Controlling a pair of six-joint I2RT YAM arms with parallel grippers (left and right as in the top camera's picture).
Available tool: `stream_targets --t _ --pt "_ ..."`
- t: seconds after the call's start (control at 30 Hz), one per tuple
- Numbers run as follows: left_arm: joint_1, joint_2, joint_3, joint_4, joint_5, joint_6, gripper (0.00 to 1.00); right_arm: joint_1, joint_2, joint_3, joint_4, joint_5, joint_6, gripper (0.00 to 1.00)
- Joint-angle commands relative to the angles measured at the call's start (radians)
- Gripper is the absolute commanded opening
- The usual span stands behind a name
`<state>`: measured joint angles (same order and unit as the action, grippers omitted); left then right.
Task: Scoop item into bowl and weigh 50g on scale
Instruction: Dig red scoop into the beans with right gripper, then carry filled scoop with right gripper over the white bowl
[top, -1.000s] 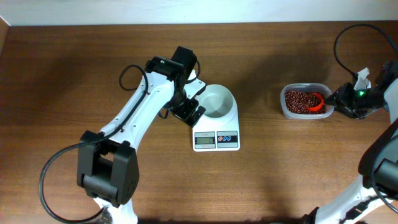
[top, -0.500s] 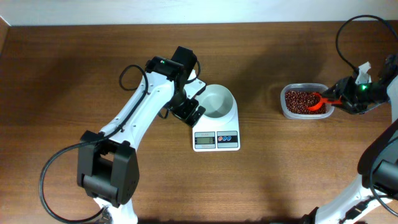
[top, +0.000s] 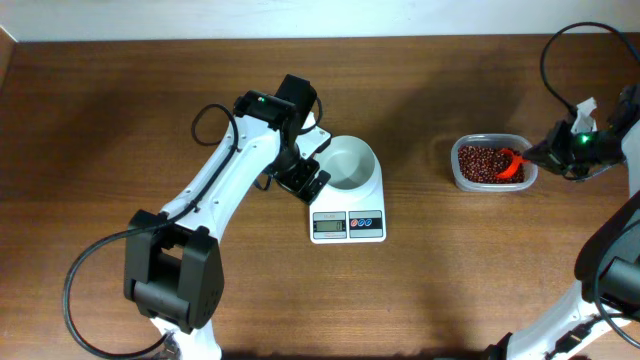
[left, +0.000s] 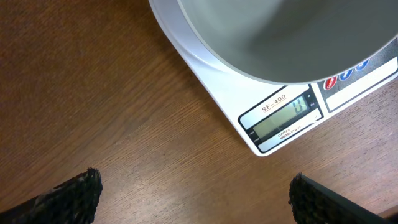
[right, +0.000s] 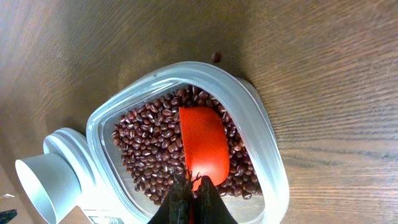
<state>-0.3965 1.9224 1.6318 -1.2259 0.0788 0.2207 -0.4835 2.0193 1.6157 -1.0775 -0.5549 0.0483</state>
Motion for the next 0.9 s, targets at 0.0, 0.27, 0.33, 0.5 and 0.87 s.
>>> stream_targets --t 0.0,0.27,0.33,0.5,0.87 --pt "-0.003 0.009 0.003 0.002 0.004 0.005 0.99 0.019 -0.002 0.003 -0.023 0.023 -0.014 0.04" --pt "-0.003 0.009 0.003 0.002 0.004 0.005 0.99 -0.031 -0.001 0.004 -0.042 -0.171 -0.101 0.04" --pt "-0.003 0.009 0.003 0.002 0.004 0.005 0.99 -0.034 -0.001 0.004 -0.05 -0.173 -0.101 0.04" --pt "-0.003 0.009 0.003 0.002 0.004 0.005 0.99 -0.078 -0.001 0.004 -0.068 -0.254 -0.147 0.04" --pt "-0.003 0.009 0.003 0.002 0.004 0.005 0.99 -0.14 0.016 0.003 -0.102 -0.385 -0.281 0.04"
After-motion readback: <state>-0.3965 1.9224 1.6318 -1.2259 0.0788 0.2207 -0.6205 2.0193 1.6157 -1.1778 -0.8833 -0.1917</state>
